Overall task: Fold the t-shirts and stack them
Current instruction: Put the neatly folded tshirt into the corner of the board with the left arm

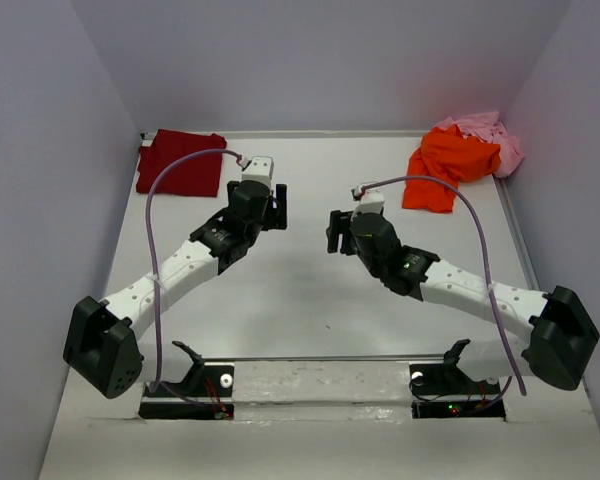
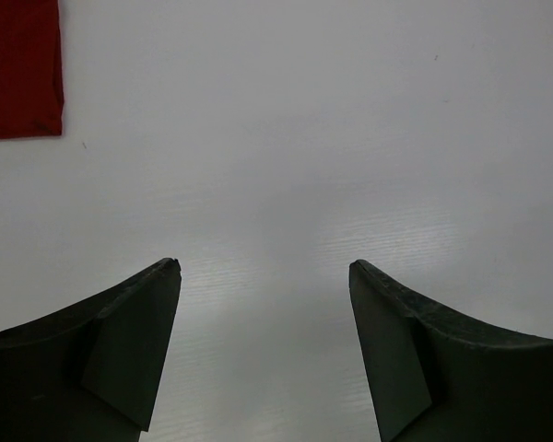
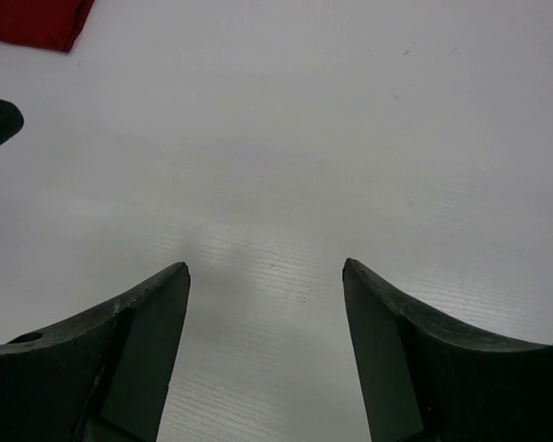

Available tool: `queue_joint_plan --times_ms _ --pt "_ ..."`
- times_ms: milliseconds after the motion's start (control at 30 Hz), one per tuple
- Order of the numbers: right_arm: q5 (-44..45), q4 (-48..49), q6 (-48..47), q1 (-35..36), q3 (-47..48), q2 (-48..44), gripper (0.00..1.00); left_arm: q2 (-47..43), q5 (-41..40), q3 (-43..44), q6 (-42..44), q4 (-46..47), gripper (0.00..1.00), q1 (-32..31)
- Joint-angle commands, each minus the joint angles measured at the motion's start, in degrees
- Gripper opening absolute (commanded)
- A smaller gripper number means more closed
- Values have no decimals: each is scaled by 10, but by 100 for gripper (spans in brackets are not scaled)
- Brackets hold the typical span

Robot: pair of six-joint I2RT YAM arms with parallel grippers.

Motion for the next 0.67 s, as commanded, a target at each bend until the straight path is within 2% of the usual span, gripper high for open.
queue_joint_plan --times_ms 0,533,633 --pt "30 7 -3 1 -16 -31 73 -6 14 17 -9 15 84 3" --pt "29 -16 -1 1 -23 -42 75 -8 12 17 -14 16 84 7" --pt "30 -18 -3 1 -19 -35 73 -9 14 17 -14 16 84 6"
